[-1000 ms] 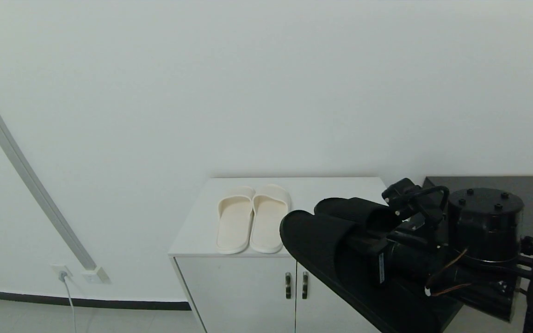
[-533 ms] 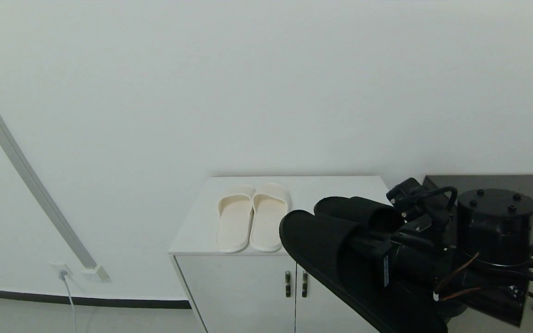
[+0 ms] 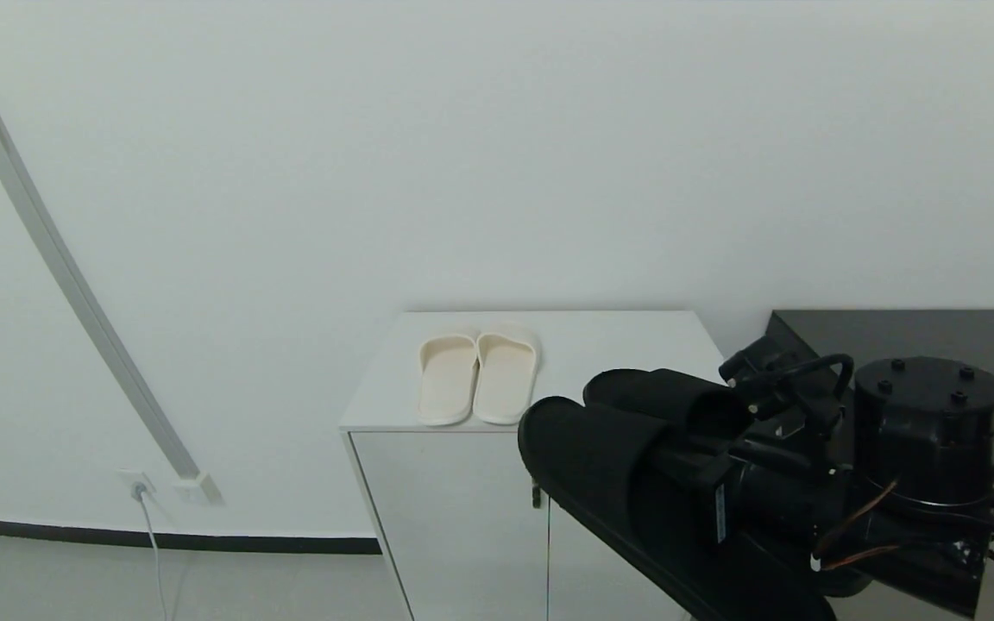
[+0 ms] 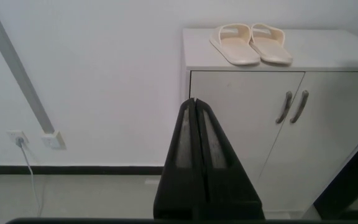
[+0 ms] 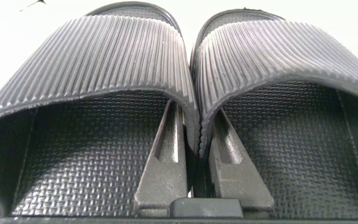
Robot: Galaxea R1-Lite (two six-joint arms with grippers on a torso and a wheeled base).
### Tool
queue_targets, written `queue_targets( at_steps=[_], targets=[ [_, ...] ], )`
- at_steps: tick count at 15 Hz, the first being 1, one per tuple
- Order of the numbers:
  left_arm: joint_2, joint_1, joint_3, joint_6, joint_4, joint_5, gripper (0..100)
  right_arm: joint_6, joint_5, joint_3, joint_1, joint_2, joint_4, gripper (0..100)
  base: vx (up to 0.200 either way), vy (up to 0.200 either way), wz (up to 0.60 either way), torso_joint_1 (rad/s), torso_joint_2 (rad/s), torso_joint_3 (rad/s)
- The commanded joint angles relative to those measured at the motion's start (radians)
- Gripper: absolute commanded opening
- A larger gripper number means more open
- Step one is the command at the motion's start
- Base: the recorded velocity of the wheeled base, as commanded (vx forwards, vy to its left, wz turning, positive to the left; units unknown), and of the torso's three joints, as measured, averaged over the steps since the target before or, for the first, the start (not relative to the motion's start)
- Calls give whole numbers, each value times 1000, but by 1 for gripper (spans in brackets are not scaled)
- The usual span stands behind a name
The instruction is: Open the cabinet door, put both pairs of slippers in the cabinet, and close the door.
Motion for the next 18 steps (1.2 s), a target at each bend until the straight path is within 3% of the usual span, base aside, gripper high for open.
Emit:
queue_targets(
  at_steps=[1, 11, 18],
  targets=[
    [0, 0, 0, 0, 0, 0, 0, -6, -1, 4, 0, 0, -1, 0, 0, 0, 0, 0, 0, 0],
    [0, 0, 0, 0, 0, 0, 0, -32, 4, 24, 1, 0, -4, 0, 0, 0, 0, 0, 0, 0],
    [0, 0, 0, 1, 0, 0, 0, -32, 4, 29, 1, -11, -2, 0, 0, 0, 0, -143, 326, 181]
  ],
)
